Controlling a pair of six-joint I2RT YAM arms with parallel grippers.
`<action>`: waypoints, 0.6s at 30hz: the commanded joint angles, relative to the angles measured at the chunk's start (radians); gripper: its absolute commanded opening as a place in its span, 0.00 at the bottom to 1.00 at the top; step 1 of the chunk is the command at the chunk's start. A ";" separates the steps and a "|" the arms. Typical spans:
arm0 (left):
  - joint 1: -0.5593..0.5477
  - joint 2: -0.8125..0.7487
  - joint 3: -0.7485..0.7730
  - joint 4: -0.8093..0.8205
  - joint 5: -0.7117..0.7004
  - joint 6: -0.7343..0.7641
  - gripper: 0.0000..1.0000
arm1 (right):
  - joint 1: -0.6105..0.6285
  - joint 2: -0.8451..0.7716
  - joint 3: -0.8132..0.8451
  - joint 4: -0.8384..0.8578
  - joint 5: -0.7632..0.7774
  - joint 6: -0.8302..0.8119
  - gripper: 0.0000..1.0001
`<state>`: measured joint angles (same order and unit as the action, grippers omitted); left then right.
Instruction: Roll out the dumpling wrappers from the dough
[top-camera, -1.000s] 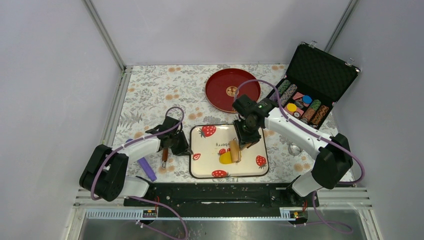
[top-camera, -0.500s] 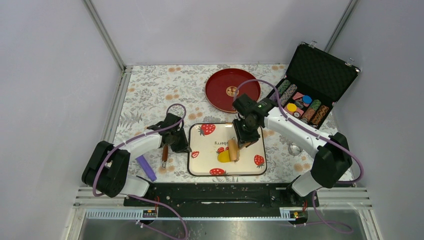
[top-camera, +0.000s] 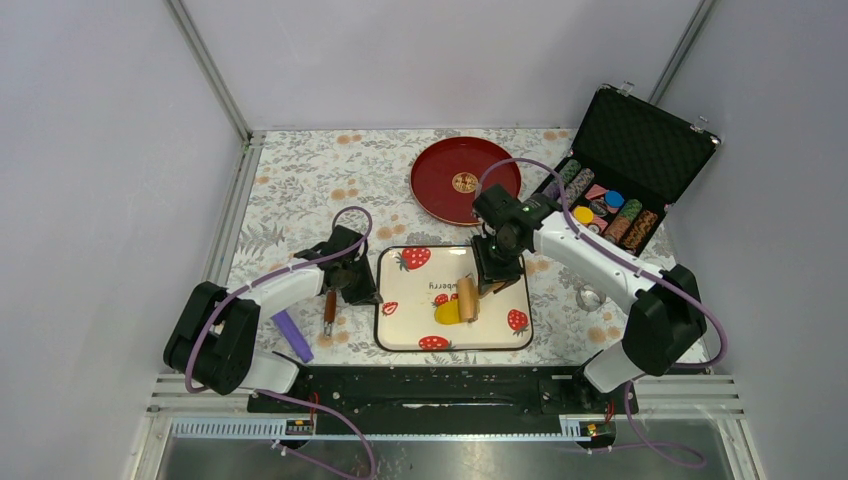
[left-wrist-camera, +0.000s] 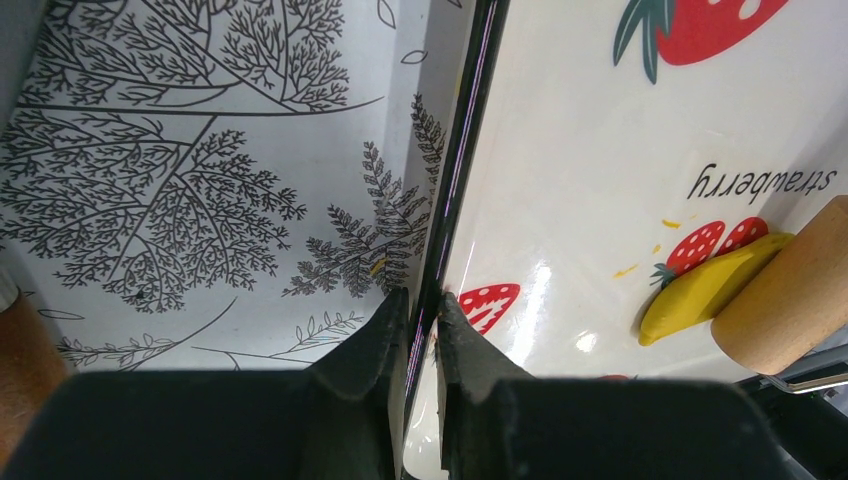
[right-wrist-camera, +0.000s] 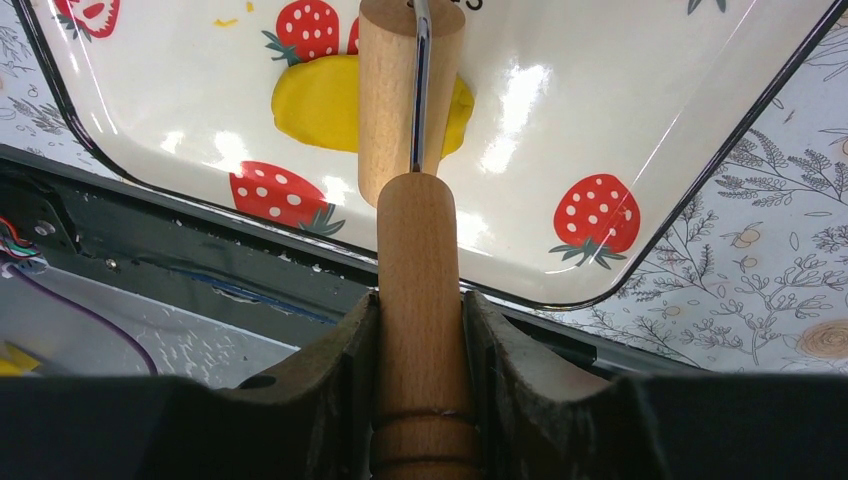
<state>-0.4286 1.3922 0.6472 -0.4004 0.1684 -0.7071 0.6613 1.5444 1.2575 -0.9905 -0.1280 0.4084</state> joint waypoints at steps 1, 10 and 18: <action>0.034 0.016 0.006 -0.117 -0.273 0.029 0.00 | -0.042 0.052 -0.097 -0.173 0.280 -0.046 0.00; 0.036 0.018 0.006 -0.121 -0.285 0.022 0.00 | -0.063 0.051 -0.111 -0.166 0.275 -0.052 0.00; 0.038 0.022 0.009 -0.131 -0.301 0.011 0.00 | -0.098 0.020 -0.142 -0.163 0.275 -0.061 0.00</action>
<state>-0.4286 1.3922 0.6552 -0.4145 0.1555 -0.7197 0.6106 1.5135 1.2106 -0.9623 -0.1703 0.4080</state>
